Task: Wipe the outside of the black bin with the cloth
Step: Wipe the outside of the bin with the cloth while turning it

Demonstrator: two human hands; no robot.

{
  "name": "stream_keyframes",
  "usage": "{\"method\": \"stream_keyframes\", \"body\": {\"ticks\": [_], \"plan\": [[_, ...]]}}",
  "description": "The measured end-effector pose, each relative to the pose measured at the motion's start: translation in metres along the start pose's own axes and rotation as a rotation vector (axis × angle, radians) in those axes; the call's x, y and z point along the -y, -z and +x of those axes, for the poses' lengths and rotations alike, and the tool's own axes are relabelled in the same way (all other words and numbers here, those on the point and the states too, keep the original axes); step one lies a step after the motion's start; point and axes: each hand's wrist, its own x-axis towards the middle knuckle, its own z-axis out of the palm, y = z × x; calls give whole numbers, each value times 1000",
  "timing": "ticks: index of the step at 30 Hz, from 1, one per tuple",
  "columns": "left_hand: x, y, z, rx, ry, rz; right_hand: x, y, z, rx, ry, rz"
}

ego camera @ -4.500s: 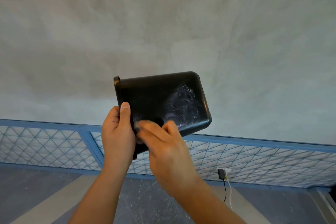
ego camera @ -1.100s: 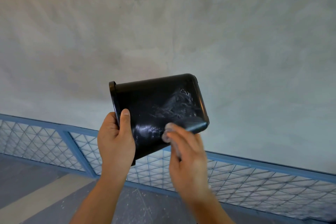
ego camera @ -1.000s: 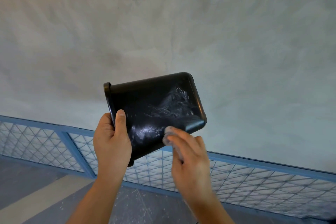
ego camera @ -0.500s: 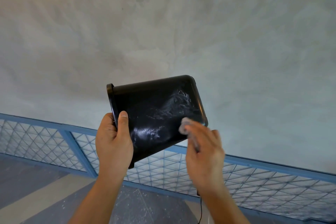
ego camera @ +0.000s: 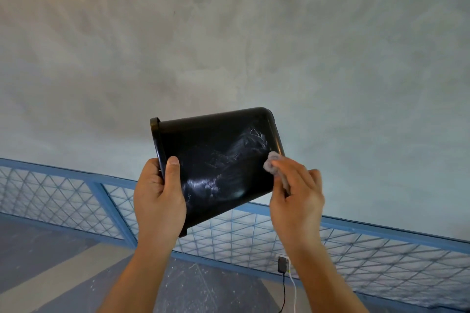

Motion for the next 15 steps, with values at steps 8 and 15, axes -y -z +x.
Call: {"method": "stream_keyframes", "body": {"ticks": [8, 15], "plan": [[1, -4, -4, 13, -38, 14, 44, -20, -46, 241, 212, 54], [-2, 2, -5, 12, -15, -2, 7, -2, 5, 1, -53, -4]]}}
